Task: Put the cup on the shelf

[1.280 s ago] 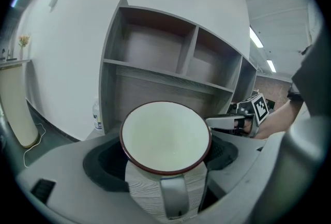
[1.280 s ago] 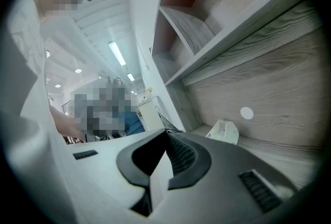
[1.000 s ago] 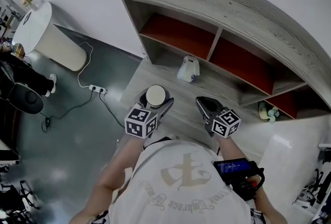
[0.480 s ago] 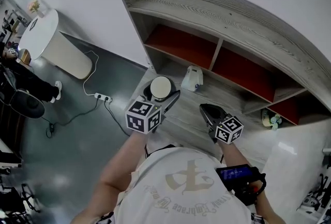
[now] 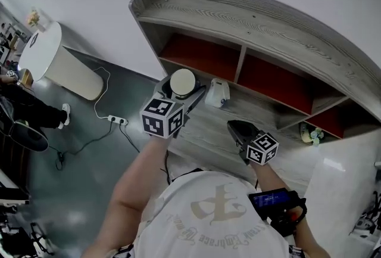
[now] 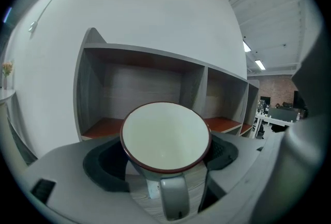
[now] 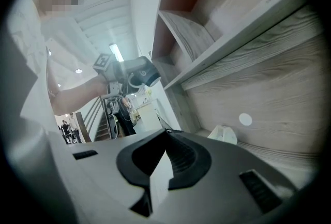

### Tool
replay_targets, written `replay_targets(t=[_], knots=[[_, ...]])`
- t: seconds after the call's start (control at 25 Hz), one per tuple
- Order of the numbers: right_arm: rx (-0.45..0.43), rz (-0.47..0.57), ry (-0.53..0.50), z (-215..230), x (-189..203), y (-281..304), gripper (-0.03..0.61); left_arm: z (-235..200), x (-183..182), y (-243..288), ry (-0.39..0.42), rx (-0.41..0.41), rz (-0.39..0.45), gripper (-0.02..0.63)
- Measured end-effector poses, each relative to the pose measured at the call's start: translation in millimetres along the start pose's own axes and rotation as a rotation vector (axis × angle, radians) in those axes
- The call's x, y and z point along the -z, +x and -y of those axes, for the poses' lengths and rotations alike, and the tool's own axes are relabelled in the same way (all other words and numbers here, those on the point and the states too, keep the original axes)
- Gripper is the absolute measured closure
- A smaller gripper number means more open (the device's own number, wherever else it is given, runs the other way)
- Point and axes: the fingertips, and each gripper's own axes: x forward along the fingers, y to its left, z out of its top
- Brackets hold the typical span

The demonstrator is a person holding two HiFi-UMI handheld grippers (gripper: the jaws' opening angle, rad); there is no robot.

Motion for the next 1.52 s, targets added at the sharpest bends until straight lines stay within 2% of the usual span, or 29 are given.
replay_targets(t=[0.2,0.44,0.64,0.88,1.32,1.52], knots=[[0.018,0.011,0.008,5,0,-3,0.574,-1,-20,25,0.048,0.022,0.002,0.201],[0.035,0.004,0.015,7,3,-3,0.574,-11,-36,56,0.067,0.033,-0.005,0.201],[0.064,0.010,0.024,12,3,-6,0.574,-23,-41,84,0.052,0.027,-0.028,0.201],[0.105,0.014,0.034,18,5,-9,0.574,-26,-41,107,0.108,0.040,-0.062,0.201],[0.155,0.022,0.049,29,6,-12,0.574,-26,-42,143,0.096,0.112,-0.129,0.201],[0.170,0.025,0.055,28,7,-10,0.574,-24,-43,151,0.082,0.131,-0.113,0.202]])
